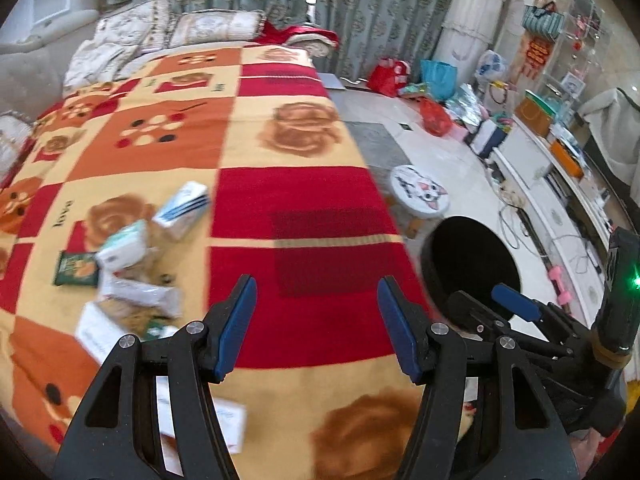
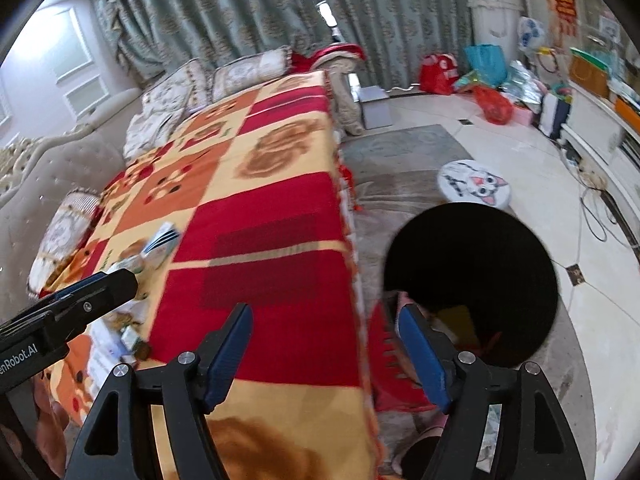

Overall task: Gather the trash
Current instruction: 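Move both open tools back over the remaining trash on the blanket, then grasp the white Escitalopram Oxalate Tablets box with the right tool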

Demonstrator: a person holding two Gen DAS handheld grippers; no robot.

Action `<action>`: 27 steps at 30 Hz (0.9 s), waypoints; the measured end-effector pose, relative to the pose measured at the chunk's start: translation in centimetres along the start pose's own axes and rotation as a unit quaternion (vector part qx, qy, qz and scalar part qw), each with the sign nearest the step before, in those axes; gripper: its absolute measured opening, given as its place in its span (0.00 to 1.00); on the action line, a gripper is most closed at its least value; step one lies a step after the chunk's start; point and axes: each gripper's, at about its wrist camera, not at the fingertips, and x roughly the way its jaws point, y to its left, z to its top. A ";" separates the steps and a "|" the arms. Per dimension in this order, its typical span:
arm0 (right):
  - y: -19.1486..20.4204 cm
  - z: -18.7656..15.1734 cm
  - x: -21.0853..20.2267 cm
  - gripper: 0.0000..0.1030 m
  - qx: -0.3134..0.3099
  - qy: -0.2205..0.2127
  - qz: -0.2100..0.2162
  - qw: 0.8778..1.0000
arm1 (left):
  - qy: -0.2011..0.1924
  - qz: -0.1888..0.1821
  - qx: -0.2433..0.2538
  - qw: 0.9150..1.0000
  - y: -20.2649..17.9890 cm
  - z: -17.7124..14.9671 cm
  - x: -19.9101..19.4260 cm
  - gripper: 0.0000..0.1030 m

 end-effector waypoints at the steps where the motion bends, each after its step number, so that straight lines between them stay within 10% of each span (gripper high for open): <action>1: 0.7 -0.1 0.2 0.71 -0.004 0.003 0.004 1.000 | -0.001 0.003 -0.002 1.000 0.6 -0.2 -0.2 0.60; 27: 16.9 -4.3 5.2 0.73 -0.169 0.098 0.129 0.972 | 0.038 0.108 -0.130 0.985 21.5 -6.4 -3.3 0.60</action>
